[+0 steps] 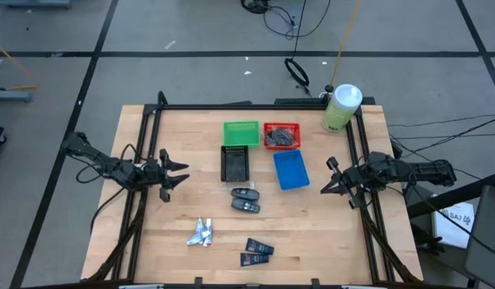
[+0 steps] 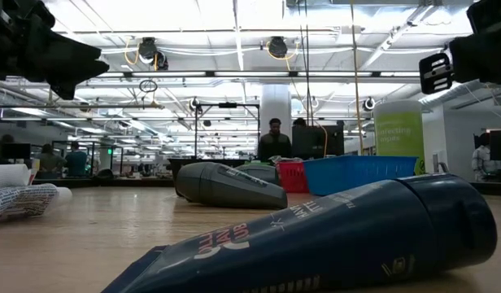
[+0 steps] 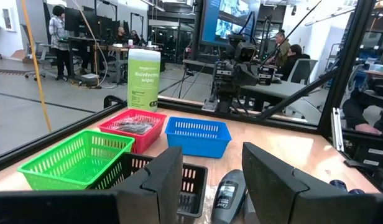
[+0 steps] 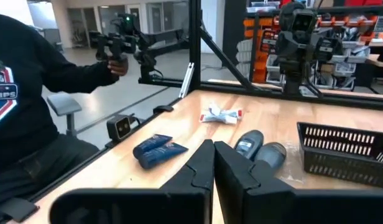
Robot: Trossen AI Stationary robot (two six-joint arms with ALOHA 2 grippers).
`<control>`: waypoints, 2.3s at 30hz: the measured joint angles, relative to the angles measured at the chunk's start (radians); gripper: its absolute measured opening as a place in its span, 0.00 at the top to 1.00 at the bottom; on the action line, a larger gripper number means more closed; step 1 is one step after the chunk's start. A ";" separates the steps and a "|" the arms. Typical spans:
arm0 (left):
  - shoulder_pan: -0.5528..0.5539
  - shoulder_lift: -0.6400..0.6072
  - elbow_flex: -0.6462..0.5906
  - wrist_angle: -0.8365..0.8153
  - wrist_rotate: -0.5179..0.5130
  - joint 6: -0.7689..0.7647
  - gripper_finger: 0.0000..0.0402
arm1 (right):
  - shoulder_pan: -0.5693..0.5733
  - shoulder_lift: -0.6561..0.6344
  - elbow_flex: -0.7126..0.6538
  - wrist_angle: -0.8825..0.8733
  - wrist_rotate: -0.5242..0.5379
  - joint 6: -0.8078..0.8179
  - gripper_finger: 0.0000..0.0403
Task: Pick & Place Travel size toiletries
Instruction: Put the bottom gray deodorant into the green bin
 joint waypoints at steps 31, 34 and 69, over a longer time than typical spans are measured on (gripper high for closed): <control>0.012 0.971 0.597 -0.121 0.090 -0.029 0.59 | 0.000 0.008 -0.003 0.016 0.201 0.044 1.00; 0.023 1.116 0.730 -0.120 0.198 0.039 0.59 | 0.000 0.008 -0.003 0.018 0.213 0.055 1.00; 0.249 1.725 1.152 -0.545 0.621 0.017 0.34 | 0.000 0.008 -0.003 0.022 0.209 0.079 0.99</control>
